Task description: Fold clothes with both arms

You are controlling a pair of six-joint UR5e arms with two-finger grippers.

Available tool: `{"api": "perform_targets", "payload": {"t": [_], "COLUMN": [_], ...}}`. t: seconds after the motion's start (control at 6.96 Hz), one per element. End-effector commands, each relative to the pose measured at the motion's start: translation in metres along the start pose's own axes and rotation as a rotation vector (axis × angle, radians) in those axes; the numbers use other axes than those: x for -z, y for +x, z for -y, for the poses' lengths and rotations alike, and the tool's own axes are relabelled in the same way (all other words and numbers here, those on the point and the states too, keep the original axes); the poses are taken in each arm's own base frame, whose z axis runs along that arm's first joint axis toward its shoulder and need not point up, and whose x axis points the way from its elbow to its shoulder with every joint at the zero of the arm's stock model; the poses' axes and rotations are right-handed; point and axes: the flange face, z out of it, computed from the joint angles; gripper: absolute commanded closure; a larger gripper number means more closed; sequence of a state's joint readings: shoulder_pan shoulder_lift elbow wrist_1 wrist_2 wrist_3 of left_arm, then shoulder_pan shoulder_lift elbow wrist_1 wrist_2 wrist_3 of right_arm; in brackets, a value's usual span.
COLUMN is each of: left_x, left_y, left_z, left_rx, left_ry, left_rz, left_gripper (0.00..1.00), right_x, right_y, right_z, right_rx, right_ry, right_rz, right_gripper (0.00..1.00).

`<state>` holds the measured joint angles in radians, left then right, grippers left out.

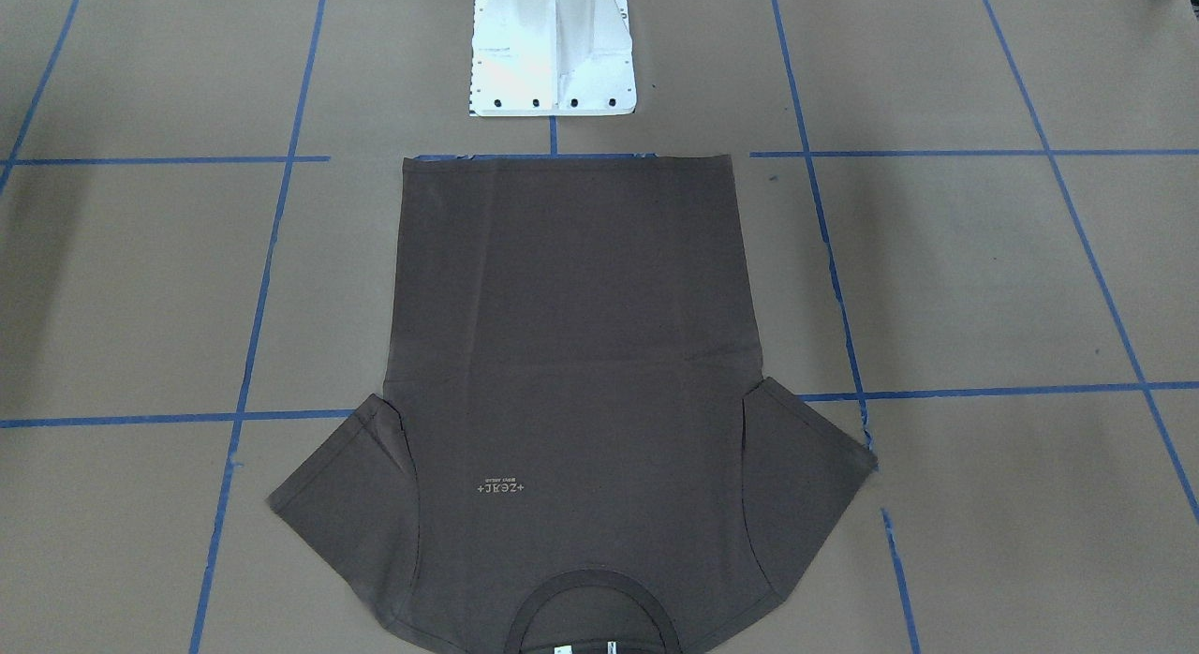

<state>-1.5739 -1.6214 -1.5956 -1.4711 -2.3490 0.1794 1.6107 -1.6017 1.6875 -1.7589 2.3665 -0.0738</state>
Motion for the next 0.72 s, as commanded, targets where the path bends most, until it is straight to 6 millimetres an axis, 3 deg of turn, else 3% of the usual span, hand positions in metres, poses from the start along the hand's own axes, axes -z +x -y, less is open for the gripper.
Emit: {"api": "perform_targets", "payload": {"t": [0.0,0.14,0.29,0.43,0.57], "left_x": [0.001,0.008,0.033,0.067,0.081], "left_y": [0.001,0.007,0.032,0.063,0.087], "left_z": [0.000,0.005,0.023,0.051,0.071], "left_rx": [-0.008,-0.021,-0.074,-0.145,-0.218], "left_ry": [0.003,0.018,0.068,0.138,0.189], "left_rz": [0.000,0.002,0.010,0.018,0.029], "left_gripper": [0.00,0.00,0.00,0.00,0.00], "right_x": [0.003,0.009,0.002,-0.002,-0.001], "right_y": [-0.004,-0.011,-0.035,-0.066,-0.127], "right_z": [0.005,0.010,0.036,0.058,0.104], "right_rx": [0.005,0.013,0.092,0.200,0.194], "right_ry": [0.016,0.028,0.039,0.114,0.168], "right_rz": [0.005,0.009,0.020,0.019,0.043], "right_gripper": [0.00,0.00,0.00,0.00,0.00]}}
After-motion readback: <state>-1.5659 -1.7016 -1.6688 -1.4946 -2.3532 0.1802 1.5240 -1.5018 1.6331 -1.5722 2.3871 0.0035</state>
